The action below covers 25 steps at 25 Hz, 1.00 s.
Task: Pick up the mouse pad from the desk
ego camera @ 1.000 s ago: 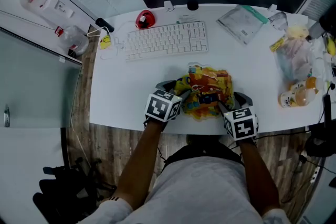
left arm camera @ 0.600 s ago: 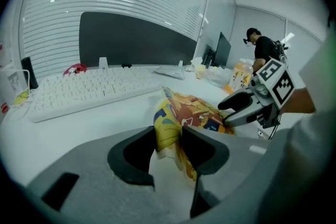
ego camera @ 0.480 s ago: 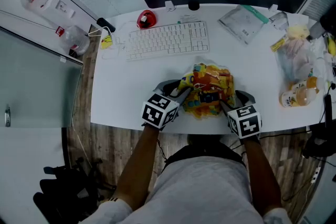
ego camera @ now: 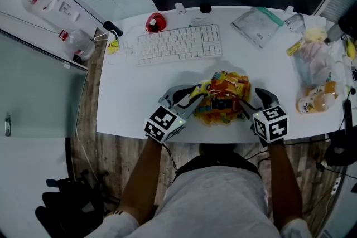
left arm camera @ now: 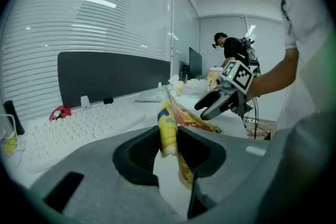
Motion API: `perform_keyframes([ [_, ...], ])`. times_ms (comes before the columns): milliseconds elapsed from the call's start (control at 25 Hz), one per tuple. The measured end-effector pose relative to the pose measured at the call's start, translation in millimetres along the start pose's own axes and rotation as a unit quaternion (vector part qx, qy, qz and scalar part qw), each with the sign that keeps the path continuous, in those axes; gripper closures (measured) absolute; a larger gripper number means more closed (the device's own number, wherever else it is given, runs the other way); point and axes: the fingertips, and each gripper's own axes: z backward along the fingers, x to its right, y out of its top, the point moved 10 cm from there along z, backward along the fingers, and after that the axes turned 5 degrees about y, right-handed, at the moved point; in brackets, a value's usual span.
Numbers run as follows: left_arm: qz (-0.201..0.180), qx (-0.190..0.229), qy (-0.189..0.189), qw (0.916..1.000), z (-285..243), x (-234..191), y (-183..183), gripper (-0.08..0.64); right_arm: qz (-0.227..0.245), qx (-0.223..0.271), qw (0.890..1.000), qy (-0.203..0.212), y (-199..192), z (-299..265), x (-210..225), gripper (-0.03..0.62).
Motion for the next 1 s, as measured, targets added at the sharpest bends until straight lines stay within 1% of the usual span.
perform_keyframes([
  [120,-0.029,0.016,-0.018,0.9993,5.6,1.4,5.2,0.440,0.017,0.014,1.000,0.021,5.6,3.9,7.9,0.322],
  [240,-0.046,0.032,-0.036,0.9978,9.3,3.7,10.6,0.443,0.033,0.019,0.998,0.043,9.3,6.7,16.8,0.322],
  [400,-0.056,0.054,-0.056,0.9954,14.6,7.5,16.2,0.448,0.033,0.027,0.995,0.092,11.8,6.2,26.0,0.322],
  [560,-0.064,0.068,-0.075,0.9928,19.2,9.6,21.6,0.451,0.037,0.035,0.986,0.156,16.2,3.6,24.9,0.322],
  [680,-0.066,0.071,-0.078,0.9922,21.3,9.9,23.7,0.451,0.035,0.037,0.979,0.195,16.6,3.6,21.2,0.324],
  [760,-0.063,0.069,-0.074,0.9929,22.5,8.6,23.0,0.449,0.036,0.041,0.977,0.208,16.2,4.6,18.3,0.329],
  [800,-0.060,0.067,-0.070,0.9935,23.1,7.3,22.0,0.449,0.036,0.046,0.976,0.211,16.0,5.6,17.3,0.353],
  [840,-0.056,0.065,-0.065,0.9942,23.7,5.8,20.7,0.449,0.036,0.051,0.975,0.214,15.9,7.2,16.6,0.403],
  [880,-0.051,0.063,-0.059,0.9950,24.0,4.3,19.4,0.449,0.035,0.058,0.974,0.217,15.9,9.1,15.8,0.426],
  [920,-0.046,0.060,-0.053,0.9957,24.1,2.9,18.2,0.448,0.035,0.064,0.973,0.221,16.1,11.2,14.8,0.462],
  [1000,-0.040,0.055,-0.040,0.9969,23.8,0.6,17.0,0.443,0.042,0.073,0.970,0.227,17.3,15.2,11.3,0.509],
])
